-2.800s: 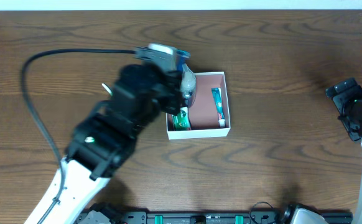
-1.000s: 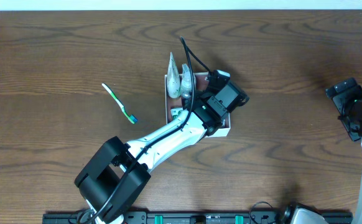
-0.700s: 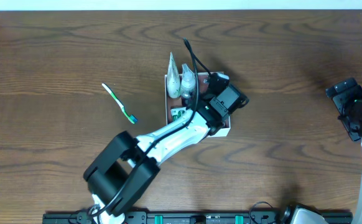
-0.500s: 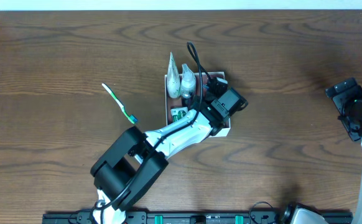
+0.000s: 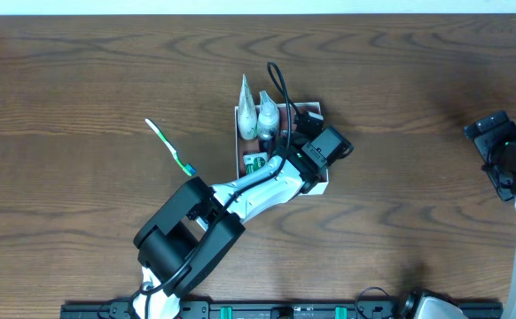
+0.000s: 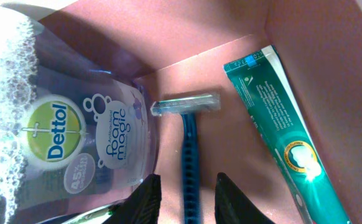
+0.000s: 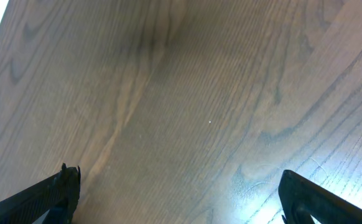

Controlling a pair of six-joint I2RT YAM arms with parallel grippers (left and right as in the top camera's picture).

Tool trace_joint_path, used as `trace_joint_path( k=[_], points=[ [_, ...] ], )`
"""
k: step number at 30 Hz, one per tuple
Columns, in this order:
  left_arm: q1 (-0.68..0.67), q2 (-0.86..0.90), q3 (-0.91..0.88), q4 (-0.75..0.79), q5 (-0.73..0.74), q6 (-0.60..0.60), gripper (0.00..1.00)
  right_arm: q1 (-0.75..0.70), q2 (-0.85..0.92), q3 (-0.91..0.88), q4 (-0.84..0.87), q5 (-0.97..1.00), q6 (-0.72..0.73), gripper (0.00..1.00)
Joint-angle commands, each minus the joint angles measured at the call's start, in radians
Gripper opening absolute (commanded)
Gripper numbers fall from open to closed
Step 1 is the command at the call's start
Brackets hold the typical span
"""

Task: Pack container
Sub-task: 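Open the left gripper and withdraw it left out of the box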

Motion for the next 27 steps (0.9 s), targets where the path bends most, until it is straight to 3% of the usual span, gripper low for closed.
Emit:
trace_joint_path(
  k=[1,9,27],
  points=[
    [0.002,0.006,-0.005,0.001,-0.02,-0.005,0.33,-0.007,0.0,0.008,-0.001,0.004,-0.014,0.99],
    [0.002,-0.064,0.0,0.001,-0.019,0.019,0.44,-0.007,0.0,0.008,-0.001,0.004,-0.014,0.99],
    [-0.059,-0.494,0.0,-0.069,-0.008,0.047,0.46,-0.007,0.0,0.008,-0.001,0.004,-0.014,0.99]
  ],
)
